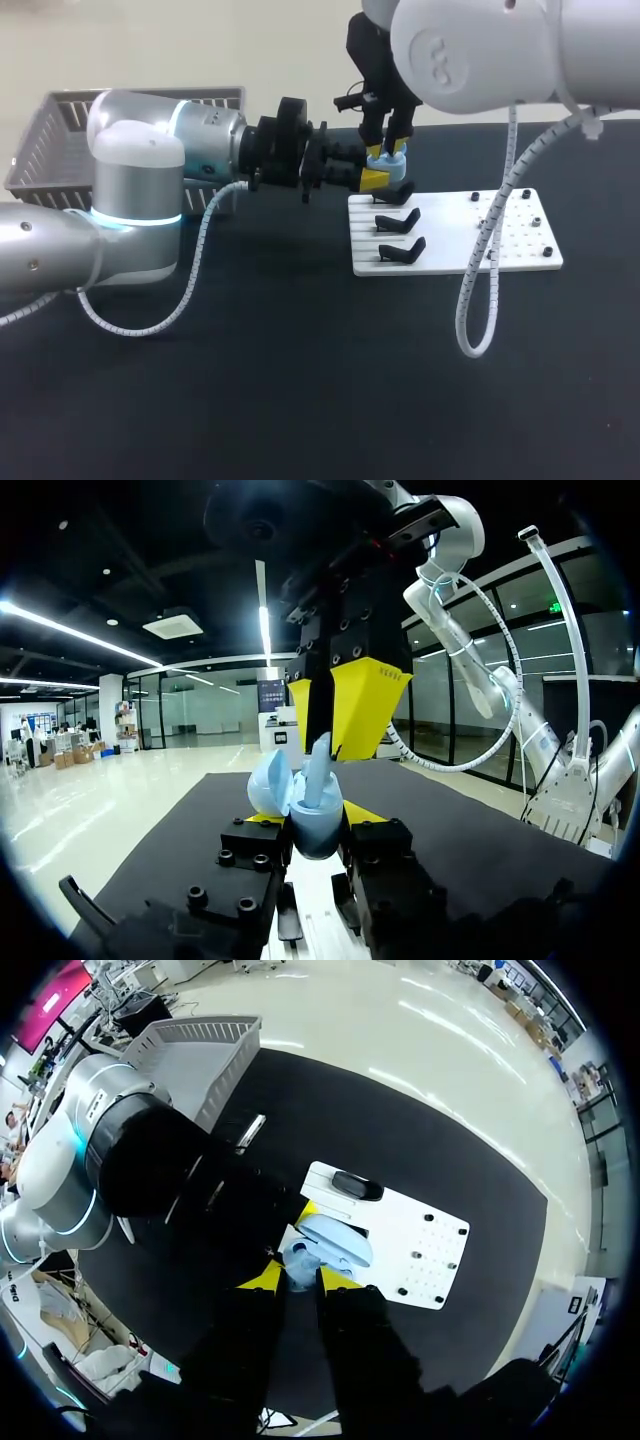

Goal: Pick up each earbud case from the left stands, insert the matching earbuds, close the lid, and place the case in the box.

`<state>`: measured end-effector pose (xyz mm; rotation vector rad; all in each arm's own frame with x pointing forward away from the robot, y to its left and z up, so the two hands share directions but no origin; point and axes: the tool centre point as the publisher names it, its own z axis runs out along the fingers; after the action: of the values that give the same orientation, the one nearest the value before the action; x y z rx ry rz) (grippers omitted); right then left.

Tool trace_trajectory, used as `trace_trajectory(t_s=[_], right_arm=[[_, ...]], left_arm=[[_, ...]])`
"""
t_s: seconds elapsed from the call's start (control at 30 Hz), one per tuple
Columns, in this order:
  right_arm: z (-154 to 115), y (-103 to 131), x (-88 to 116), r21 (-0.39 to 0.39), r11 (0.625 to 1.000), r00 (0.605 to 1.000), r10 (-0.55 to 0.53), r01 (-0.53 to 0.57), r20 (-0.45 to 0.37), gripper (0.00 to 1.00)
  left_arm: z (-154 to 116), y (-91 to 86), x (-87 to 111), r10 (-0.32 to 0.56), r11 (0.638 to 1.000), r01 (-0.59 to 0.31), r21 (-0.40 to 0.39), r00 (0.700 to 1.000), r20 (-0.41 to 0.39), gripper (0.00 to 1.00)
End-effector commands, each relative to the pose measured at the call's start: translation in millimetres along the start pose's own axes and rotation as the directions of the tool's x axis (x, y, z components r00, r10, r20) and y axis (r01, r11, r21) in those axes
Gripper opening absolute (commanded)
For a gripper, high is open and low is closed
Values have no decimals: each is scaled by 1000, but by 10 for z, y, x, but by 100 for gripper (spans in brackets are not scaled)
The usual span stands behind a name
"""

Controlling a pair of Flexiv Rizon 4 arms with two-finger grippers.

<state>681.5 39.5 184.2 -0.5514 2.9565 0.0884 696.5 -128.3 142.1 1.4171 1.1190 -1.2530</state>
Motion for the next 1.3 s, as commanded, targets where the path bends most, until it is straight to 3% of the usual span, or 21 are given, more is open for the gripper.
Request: trace_trajectory(t_s=[0.03,0.5,0.53,0.57,0.73,0.93,1.0,1.17,1.3], right_arm=[[26,-12,-34,4,1000,1000,0,0,-6,0],[71,-28,-64,1,1000,1000,4,-4,-16,0],[64,-30,-58,-17,1000,1000,4,-4,-7,34],[43,-28,-51,-30,1000,1000,5,-5,-5,100],[-95,-50,-5,-61,998,1000,21,-20,9,100],[-336,-128,24,-152,985,995,93,-85,41,100],[-354,-183,-41,-152,980,987,141,-128,75,100],[-302,-362,-302,-250,927,932,326,-281,161,100],[-190,-500,-471,-220,906,897,403,-362,183,100]], left_arm=[[0,-5,6,3,1000,-3,-2,1000,2,0],[0,-5,6,3,1000,-3,-2,1000,2,0],[0,-5,6,3,1000,-3,-2,1000,2,0],[0,-5,6,3,1000,-3,-2,1000,2,0],[0,-5,6,3,1000,-3,-2,1000,2,0],[0,-5,6,3,1000,-3,-2,1000,2,0],[0,-5,6,3,1000,-3,-2,1000,2,0],[0,-5,6,3,1000,-3,-2,1000,2,0],[0,-5,6,3,1000,-3,-2,1000,2,0]])
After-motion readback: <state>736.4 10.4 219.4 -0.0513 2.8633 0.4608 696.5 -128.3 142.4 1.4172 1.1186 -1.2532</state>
